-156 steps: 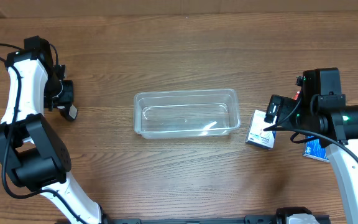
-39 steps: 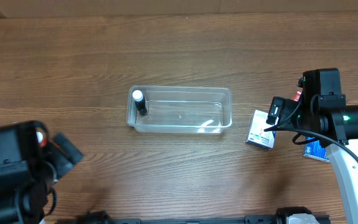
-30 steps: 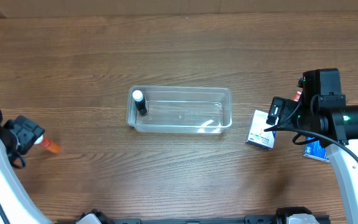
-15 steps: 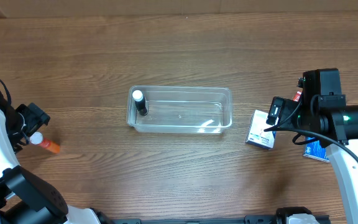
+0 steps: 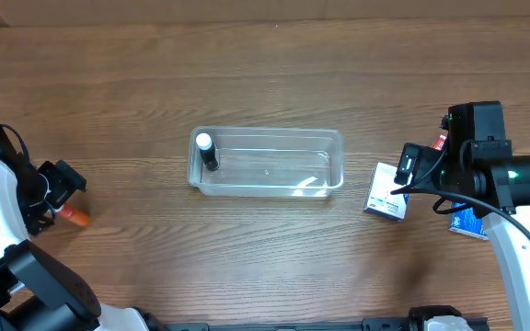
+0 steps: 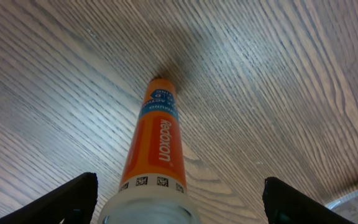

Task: Pack container
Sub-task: 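Grasp the orange tube by its white cap with the left gripper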

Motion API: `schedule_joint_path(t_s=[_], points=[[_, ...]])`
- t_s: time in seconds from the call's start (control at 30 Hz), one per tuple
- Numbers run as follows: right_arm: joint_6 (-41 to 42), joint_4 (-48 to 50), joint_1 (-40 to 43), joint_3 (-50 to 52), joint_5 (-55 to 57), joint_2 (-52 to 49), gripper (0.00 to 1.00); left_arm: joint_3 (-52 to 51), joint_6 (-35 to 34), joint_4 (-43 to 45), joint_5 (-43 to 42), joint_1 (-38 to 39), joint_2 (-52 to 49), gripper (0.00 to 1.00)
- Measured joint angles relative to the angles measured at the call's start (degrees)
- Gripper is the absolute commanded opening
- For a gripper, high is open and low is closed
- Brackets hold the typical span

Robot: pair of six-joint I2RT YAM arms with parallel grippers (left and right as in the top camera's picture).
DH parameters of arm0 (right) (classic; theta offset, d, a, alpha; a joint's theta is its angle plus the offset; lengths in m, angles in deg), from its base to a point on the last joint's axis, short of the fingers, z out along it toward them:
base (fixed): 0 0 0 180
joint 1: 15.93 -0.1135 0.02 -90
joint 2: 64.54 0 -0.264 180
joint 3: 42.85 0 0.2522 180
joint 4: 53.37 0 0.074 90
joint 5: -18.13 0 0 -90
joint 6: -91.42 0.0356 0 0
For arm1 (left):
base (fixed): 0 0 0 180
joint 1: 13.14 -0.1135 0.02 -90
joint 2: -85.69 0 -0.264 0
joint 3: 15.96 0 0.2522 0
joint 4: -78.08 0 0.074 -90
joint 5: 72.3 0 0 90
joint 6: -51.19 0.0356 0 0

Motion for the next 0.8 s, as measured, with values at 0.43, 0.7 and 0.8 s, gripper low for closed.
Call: schedule_joint_path(t_s=[0.43,0.7,0.8], points=[[0.02,-0.13,0.00,0.00,0.00,0.00,1.00,0.00,0.24,0.39,1.57,0.00,0.00,0.55],[0.00,-0.11,0.00,0.00,0.00,0.00,1.00,0.00,0.24,0.37,1.75,0.00,0.00,0.49],[0.00,-0.13,0.00,0.00,0.00,0.00,1.00,0.00,0.24,0.37,2.05,0.00,0.00,0.49]])
